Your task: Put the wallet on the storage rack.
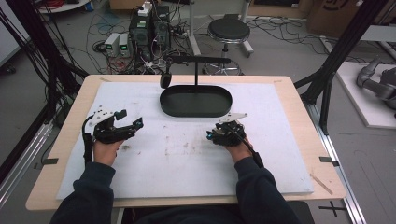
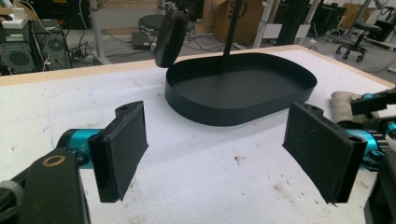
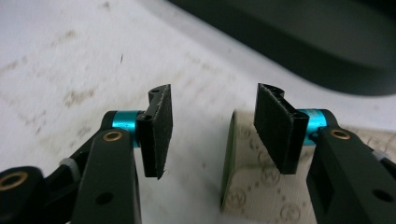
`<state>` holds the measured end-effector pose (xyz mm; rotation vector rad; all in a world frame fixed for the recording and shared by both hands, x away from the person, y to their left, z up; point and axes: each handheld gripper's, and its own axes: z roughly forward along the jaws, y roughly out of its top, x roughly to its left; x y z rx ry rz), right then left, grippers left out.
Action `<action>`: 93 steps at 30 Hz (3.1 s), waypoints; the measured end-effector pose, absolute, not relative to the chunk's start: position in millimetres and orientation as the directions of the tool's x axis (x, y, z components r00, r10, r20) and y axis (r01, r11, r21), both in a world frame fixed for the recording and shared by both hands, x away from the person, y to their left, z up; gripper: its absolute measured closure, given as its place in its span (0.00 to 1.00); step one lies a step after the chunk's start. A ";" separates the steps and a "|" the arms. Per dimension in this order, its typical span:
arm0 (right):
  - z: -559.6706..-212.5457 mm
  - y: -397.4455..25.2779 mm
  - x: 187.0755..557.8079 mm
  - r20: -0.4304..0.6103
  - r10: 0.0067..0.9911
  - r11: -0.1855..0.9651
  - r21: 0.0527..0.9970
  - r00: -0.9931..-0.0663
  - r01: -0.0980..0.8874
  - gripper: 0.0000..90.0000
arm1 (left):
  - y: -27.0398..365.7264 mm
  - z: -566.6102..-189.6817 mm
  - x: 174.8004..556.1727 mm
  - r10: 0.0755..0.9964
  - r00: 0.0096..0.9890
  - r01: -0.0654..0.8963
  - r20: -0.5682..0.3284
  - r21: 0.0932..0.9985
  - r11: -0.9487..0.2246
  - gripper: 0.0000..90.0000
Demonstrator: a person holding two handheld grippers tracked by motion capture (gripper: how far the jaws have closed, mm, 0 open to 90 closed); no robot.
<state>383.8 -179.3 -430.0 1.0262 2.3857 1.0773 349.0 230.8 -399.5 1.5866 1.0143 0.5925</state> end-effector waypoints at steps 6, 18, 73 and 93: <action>-428.8 -195.9 375.4 -0.022 0.713 0.489 0.732 -0.701 0.474 0.55 | 230.2 -399.3 348.5 0.854 0.503 0.298 -0.133 0.954 -0.026 0.24; -423.5 -247.5 353.6 -0.071 0.761 0.506 0.686 -0.645 0.522 0.49 | 232.2 -398.4 347.5 0.856 0.501 0.293 -0.130 0.956 -0.026 0.24; -411.1 -280.2 391.3 -0.018 0.826 0.377 0.760 -0.563 0.529 0.46 | 231.3 -399.4 348.4 0.856 0.500 0.289 -0.130 0.957 -0.024 0.23; -380.3 -186.8 480.2 -0.056 0.745 0.447 0.781 -0.664 0.436 0.46 | 231.3 -401.0 350.5 0.850 0.508 0.295 -0.138 0.955 -0.021 0.23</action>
